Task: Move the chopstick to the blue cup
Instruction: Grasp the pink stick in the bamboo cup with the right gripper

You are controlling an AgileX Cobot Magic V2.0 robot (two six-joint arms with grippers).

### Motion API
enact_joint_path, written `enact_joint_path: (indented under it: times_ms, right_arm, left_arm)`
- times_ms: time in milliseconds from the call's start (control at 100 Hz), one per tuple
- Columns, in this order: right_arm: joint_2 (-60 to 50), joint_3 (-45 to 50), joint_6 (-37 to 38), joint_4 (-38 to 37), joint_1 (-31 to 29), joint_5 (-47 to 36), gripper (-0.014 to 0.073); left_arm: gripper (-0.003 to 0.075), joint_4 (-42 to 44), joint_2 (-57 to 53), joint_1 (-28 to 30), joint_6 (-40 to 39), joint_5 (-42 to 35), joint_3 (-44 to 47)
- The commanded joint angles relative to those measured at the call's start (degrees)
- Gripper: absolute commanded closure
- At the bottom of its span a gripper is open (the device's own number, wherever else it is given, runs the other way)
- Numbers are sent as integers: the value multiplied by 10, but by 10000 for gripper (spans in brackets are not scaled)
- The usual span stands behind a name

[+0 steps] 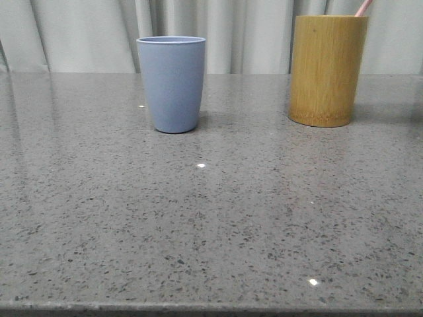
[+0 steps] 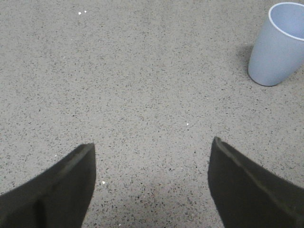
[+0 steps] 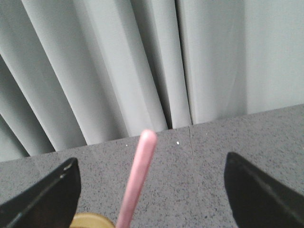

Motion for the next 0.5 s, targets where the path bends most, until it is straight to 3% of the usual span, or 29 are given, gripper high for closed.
enact_joint_path:
  times_ms: [0, 280, 490]
  right_arm:
    - [-3, -34, 3, -3, -1, -48, -20]
    - [11, -44, 24, -3, -1, -39, -3]
    - [11, -44, 27, -3, -1, -37, 170]
  left_arm:
    - [236, -5, 1, 1, -8, -41, -14]
    - [236, -5, 1, 1, -8, -41, -14]
    - [236, -5, 1, 1, -8, -41, -14]
